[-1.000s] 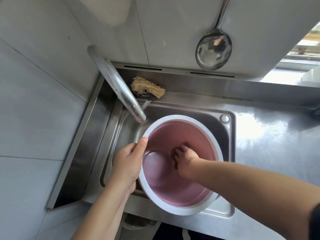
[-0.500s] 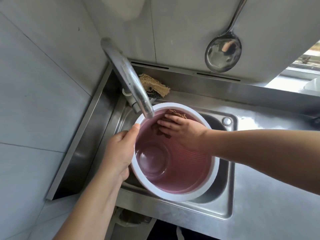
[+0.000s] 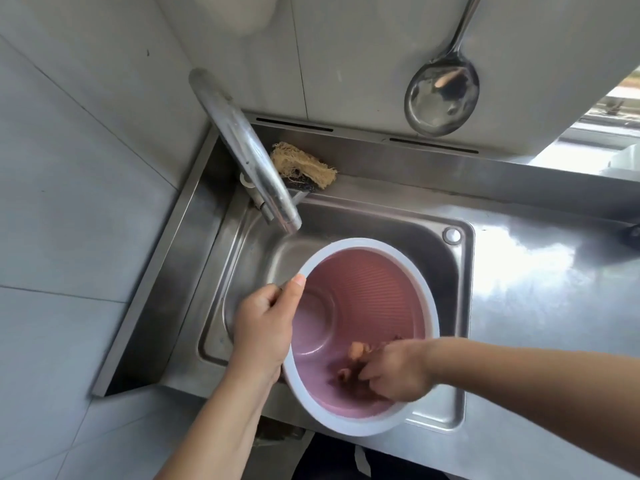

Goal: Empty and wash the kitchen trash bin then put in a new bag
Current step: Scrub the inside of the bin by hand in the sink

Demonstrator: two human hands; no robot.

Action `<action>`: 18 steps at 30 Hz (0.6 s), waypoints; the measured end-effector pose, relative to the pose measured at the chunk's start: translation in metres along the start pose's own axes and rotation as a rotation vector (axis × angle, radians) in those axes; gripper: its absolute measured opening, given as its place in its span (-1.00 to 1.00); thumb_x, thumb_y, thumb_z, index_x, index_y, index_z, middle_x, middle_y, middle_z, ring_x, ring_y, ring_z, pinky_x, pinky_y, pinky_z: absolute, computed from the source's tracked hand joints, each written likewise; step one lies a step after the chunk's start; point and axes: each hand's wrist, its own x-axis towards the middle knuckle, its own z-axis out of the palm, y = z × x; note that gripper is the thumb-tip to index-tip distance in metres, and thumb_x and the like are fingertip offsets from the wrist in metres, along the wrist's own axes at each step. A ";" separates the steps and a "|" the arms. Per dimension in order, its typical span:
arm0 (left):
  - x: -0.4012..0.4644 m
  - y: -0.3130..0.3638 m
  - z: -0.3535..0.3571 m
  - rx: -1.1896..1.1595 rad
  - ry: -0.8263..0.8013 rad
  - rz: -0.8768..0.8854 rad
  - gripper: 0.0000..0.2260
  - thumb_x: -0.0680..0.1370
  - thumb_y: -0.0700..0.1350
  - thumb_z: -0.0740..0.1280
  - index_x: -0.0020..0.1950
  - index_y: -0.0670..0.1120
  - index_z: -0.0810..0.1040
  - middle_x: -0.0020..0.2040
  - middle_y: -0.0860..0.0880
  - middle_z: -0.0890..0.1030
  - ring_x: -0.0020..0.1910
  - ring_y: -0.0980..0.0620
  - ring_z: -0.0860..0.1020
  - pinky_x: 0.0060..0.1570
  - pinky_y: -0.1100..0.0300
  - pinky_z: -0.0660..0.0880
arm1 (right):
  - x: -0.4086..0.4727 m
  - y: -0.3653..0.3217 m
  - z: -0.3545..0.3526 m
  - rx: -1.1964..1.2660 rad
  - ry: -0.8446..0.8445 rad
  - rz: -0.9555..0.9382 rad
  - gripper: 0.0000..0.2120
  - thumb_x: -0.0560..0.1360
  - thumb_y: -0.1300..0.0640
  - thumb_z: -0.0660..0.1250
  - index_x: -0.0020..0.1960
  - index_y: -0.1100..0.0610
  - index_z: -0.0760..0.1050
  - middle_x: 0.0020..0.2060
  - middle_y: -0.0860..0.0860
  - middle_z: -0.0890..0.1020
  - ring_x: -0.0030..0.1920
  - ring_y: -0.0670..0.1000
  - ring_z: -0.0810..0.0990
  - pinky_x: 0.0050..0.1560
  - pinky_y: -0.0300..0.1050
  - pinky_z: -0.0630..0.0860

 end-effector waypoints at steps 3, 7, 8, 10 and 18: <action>-0.005 -0.002 0.005 0.017 -0.015 0.008 -0.49 0.40 0.32 0.36 -0.48 0.01 0.25 -0.53 0.14 0.20 -0.49 0.13 0.20 -0.52 0.34 0.18 | 0.009 -0.024 0.011 0.515 0.133 -0.093 -0.65 0.66 0.21 0.11 0.41 0.20 0.45 0.27 0.05 0.53 0.26 -0.04 0.49 0.28 -0.39 0.27; -0.005 -0.002 0.007 0.005 -0.028 -0.048 -0.49 0.38 0.33 0.37 -0.47 -0.01 0.27 -0.51 0.13 0.23 -0.48 0.10 0.25 -0.49 0.28 0.26 | 0.014 -0.050 0.013 1.314 0.239 -0.097 -0.71 0.62 0.24 0.15 -0.17 0.15 0.59 -0.38 -0.10 0.59 -0.35 -0.16 0.53 -0.22 -0.28 0.48; -0.005 -0.002 0.007 -0.018 -0.036 -0.076 -0.51 0.38 0.32 0.37 -0.48 -0.01 0.31 -0.53 0.13 0.27 -0.49 0.09 0.30 -0.47 0.23 0.32 | 0.015 -0.057 0.009 1.514 0.232 -0.156 -0.68 0.63 0.24 0.11 -0.18 0.15 0.57 -0.40 -0.08 0.59 -0.38 -0.14 0.53 -0.27 -0.29 0.44; -0.002 -0.002 0.006 -0.048 -0.037 -0.118 -0.55 0.39 0.30 0.38 -0.49 0.00 0.41 -0.54 0.11 0.36 -0.46 0.06 0.41 -0.42 0.14 0.41 | 0.019 -0.065 0.003 1.734 0.310 -0.220 -0.67 0.65 0.24 0.07 0.08 0.27 0.61 -0.19 0.06 0.65 -0.17 -0.01 0.59 -0.08 -0.22 0.45; -0.006 -0.005 0.003 0.008 -0.012 -0.074 -0.52 0.49 0.23 0.39 -0.50 0.03 0.34 -0.55 0.16 0.25 -0.55 0.18 0.27 -0.55 0.35 0.28 | 0.024 -0.046 0.015 0.984 0.256 -0.150 -0.69 0.67 0.16 0.10 0.32 0.04 0.50 0.13 -0.21 0.65 0.18 -0.18 0.56 0.14 -0.44 0.33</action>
